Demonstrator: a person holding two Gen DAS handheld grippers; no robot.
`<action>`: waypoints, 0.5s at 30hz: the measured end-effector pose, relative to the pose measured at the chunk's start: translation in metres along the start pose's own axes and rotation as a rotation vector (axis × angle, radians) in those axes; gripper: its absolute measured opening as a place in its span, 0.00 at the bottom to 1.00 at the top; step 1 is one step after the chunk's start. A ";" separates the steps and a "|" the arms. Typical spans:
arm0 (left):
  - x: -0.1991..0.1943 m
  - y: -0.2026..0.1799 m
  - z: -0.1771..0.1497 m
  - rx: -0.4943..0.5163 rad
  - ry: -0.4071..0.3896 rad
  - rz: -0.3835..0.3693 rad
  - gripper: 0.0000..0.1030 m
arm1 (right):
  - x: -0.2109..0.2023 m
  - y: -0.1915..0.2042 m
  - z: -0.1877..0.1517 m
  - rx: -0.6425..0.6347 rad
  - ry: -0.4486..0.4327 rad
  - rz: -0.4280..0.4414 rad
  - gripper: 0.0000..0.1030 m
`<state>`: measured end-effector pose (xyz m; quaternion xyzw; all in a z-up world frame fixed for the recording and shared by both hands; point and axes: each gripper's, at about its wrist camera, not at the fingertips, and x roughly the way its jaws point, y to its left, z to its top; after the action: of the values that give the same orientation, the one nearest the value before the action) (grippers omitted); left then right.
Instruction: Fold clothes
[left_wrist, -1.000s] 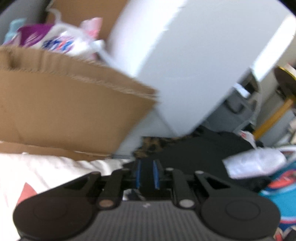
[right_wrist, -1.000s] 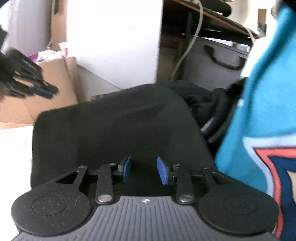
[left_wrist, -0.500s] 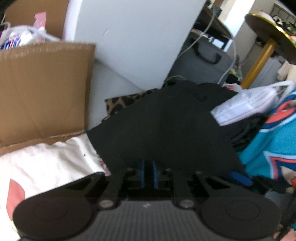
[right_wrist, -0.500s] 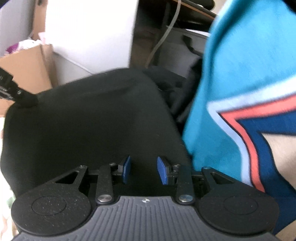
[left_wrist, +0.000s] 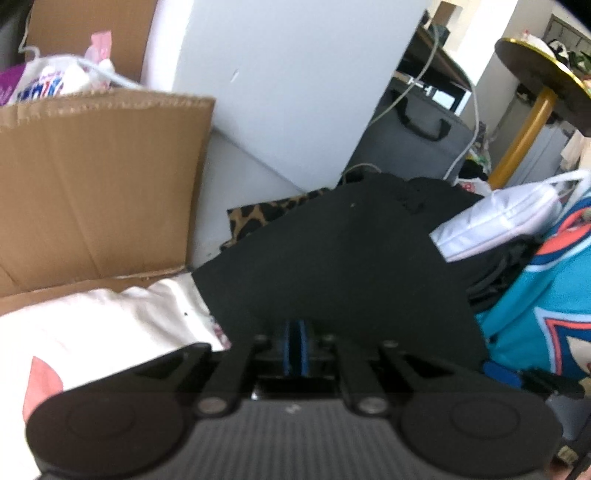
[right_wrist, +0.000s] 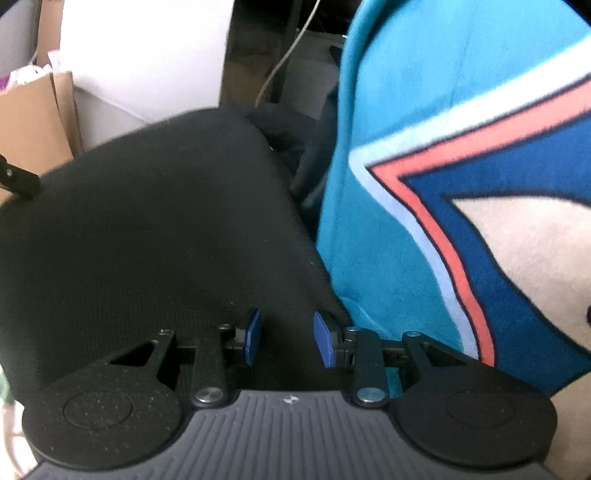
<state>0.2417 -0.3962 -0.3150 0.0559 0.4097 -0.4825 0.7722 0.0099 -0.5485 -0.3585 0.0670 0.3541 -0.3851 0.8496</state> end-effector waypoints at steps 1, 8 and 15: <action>-0.003 -0.004 0.000 0.006 -0.012 0.001 0.09 | -0.002 0.001 0.001 0.001 -0.007 0.010 0.37; 0.003 -0.040 -0.009 0.096 -0.037 0.026 0.50 | -0.011 0.015 0.007 -0.004 -0.032 0.103 0.45; 0.012 -0.040 -0.028 0.084 -0.001 0.025 0.51 | -0.005 0.027 0.004 0.002 0.021 0.176 0.52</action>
<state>0.1960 -0.4124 -0.3292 0.0932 0.3881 -0.4894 0.7754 0.0289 -0.5283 -0.3567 0.1028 0.3555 -0.3084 0.8763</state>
